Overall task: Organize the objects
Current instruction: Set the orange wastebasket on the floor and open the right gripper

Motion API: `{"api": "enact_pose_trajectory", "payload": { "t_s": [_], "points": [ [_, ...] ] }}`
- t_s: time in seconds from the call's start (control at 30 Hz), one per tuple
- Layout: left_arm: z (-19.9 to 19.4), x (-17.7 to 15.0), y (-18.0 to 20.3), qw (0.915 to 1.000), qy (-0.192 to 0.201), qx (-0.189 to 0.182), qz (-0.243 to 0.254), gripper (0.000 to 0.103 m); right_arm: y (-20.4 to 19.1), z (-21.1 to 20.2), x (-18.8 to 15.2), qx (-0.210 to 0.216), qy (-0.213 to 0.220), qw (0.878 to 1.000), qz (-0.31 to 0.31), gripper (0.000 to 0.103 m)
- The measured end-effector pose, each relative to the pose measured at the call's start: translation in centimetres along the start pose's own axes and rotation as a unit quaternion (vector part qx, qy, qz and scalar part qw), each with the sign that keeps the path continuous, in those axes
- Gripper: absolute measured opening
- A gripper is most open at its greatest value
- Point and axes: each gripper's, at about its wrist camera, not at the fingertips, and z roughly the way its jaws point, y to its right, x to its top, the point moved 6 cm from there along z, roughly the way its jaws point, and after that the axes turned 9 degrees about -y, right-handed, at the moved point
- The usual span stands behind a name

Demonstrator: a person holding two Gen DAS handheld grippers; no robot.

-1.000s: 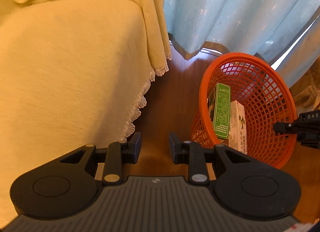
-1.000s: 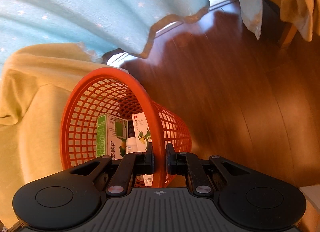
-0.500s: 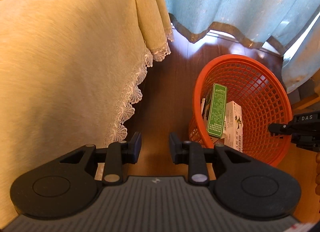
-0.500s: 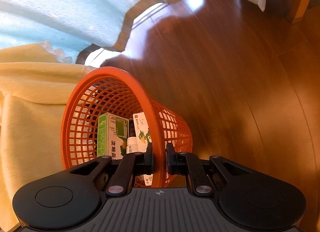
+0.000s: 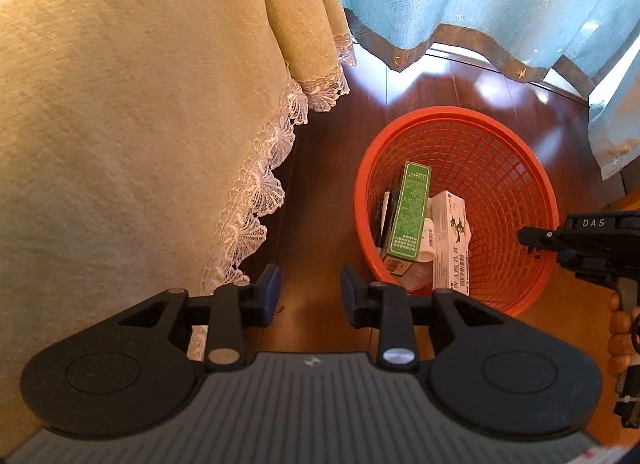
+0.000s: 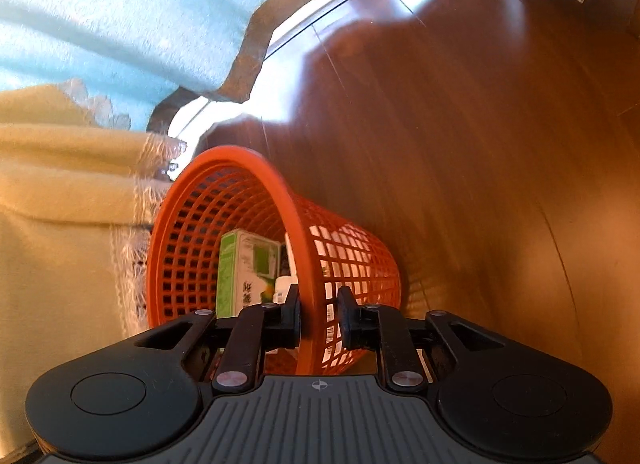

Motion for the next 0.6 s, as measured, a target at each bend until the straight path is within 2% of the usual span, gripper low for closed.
{"api": "enact_pose_trajectory", "payload": {
  "t_s": [0.07,0.13,0.2,0.23,0.43,0.6],
  "points": [
    [0.0,0.1,0.0,1.0,-0.001,0.0,0.001,0.034,-0.1,-0.4,0.2,-0.007,0.001,1.0,-0.024,0.015],
    [-0.2,0.3,0.1,1.0,-0.001,-0.002,0.002,0.034,-0.7,-0.8,0.5,-0.022,-0.001,0.998,-0.054,0.021],
    [-0.6,0.4,0.2,1.0,-0.001,-0.004,0.002,0.037,-1.4,-1.7,0.4,-0.034,0.007,0.996,-0.082,0.038],
    [-0.9,0.5,0.3,1.0,-0.001,-0.006,0.002,0.038,-1.6,-2.4,0.3,-0.037,0.013,0.995,-0.087,0.041],
    [-4.2,0.7,0.7,0.9999,0.0,-0.014,0.002,0.041,-4.3,-8.1,-1.8,-0.035,0.037,0.99,-0.13,0.045],
    [-9.9,0.5,1.2,0.9997,0.008,-0.023,0.0,0.045,-8.0,-14.5,-5.0,-0.053,0.04,0.981,-0.182,0.047]
  ]
}}
